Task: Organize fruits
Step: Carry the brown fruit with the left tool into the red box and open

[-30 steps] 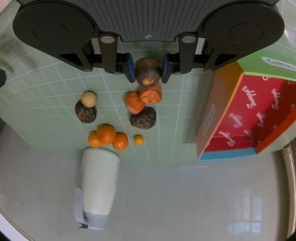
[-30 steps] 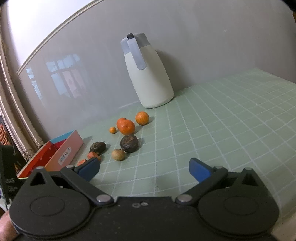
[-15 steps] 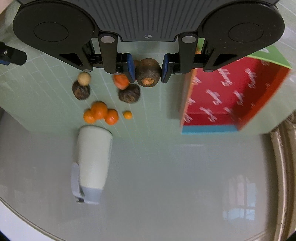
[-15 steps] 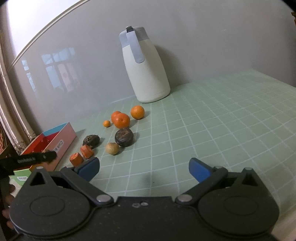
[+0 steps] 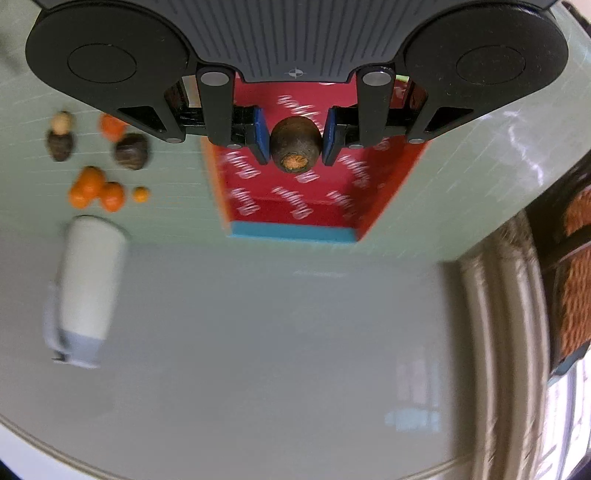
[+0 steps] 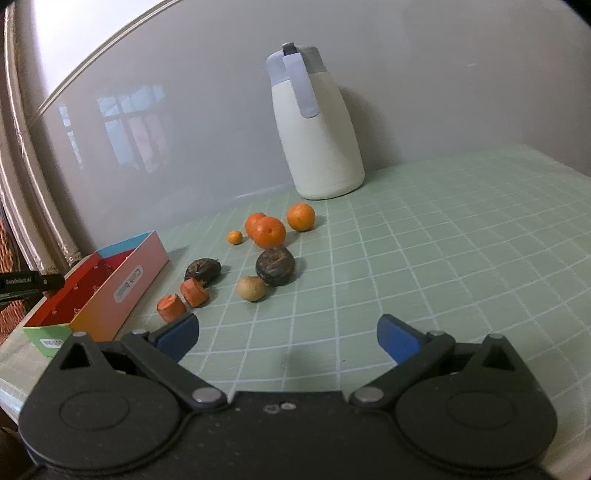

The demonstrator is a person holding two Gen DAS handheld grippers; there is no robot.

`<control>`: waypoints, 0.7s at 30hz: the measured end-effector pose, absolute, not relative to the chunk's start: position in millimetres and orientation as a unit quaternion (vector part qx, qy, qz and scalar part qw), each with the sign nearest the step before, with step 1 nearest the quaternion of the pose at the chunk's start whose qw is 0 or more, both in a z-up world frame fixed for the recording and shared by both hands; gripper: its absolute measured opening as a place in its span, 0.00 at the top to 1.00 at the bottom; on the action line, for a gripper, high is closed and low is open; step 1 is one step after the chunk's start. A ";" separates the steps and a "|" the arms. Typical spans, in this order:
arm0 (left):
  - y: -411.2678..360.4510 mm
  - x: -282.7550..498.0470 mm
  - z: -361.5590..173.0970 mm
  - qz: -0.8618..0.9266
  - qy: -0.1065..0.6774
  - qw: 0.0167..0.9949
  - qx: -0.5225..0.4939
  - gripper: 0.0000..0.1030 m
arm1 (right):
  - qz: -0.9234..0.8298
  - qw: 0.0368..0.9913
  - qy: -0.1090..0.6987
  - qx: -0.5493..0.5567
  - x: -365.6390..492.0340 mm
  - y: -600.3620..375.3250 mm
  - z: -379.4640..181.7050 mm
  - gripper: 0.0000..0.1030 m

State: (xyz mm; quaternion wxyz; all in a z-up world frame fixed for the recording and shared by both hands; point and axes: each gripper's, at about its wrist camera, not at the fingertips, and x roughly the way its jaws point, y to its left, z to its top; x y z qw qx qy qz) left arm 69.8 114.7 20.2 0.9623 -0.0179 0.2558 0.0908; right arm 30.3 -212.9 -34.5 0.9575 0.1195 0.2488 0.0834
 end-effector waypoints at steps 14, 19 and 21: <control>142.0 92.9 -12.8 0.139 0.305 0.942 -0.015 0.70 | 0.095 0.955 0.256 0.113 35.5 -198.6 -36.3 0.00; 140.5 91.9 -17.3 0.149 0.305 0.941 -0.001 0.70 | 0.099 0.955 0.257 0.111 37.5 -196.2 -36.7 0.00; 141.1 91.3 -16.7 0.152 0.304 0.940 -0.002 0.70 | 0.100 0.954 0.259 0.111 38.3 -195.8 -36.9 0.00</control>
